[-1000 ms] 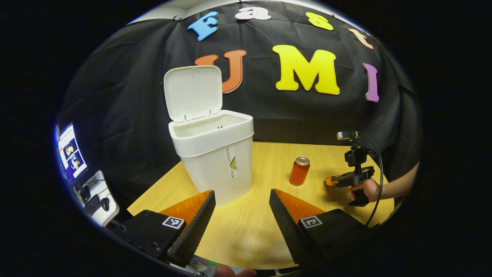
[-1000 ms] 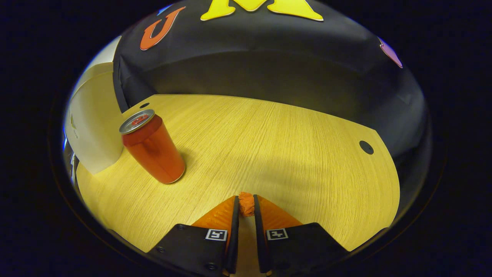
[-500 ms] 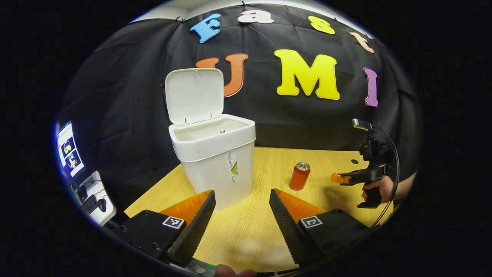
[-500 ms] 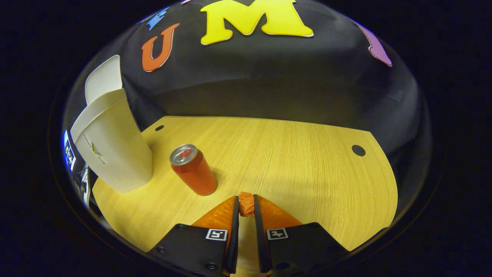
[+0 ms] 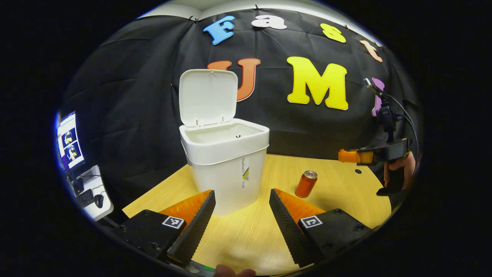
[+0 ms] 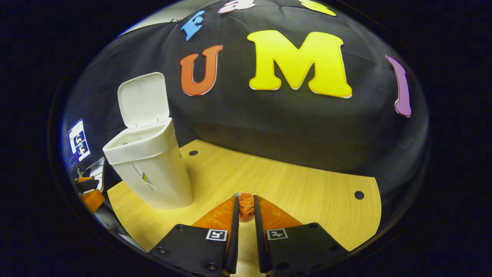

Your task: Press the lid of the desktop garbage bin to open it, pick up the crumpled paper on the desktop and throw it into the bin, then pick up the pop can on the desktop and drop it into the bin, and finally close the garbage bin lid.

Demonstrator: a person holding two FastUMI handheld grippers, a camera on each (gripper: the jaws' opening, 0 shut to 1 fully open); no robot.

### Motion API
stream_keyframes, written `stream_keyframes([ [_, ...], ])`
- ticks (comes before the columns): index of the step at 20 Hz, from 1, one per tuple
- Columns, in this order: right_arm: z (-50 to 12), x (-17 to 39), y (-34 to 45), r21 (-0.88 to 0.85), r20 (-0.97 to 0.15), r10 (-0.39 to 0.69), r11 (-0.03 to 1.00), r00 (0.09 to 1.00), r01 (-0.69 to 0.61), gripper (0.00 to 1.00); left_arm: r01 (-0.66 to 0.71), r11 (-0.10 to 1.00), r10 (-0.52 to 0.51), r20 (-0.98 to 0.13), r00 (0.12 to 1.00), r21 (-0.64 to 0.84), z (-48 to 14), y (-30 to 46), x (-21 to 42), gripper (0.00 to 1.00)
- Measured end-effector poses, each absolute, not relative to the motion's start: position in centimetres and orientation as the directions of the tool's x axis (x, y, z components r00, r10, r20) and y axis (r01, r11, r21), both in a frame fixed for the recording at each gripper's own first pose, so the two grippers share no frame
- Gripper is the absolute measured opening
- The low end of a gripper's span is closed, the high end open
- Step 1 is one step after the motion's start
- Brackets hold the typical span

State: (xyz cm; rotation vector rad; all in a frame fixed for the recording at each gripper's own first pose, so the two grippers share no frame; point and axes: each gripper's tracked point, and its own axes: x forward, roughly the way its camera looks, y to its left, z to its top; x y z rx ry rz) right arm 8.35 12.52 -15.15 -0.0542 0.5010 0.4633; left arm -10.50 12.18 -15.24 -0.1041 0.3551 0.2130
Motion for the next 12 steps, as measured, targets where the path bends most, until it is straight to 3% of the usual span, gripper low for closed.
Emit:
stream_keyframes([
  [6,-8.4,9.3,21.7,0.059,-0.392,0.539,0.823,0.745,-0.564,0.22,-0.307,0.947,0.252,-0.367,0.896,-0.099,-15.7,15.1,-12.4,0.94],
  [12,-6.9,9.6,31.7,0.098,-0.364,0.637,0.752,0.68,-0.652,0.22,-0.396,0.911,0.333,-0.362,0.871,-0.115,-15.1,19.0,-14.5,0.94],
])
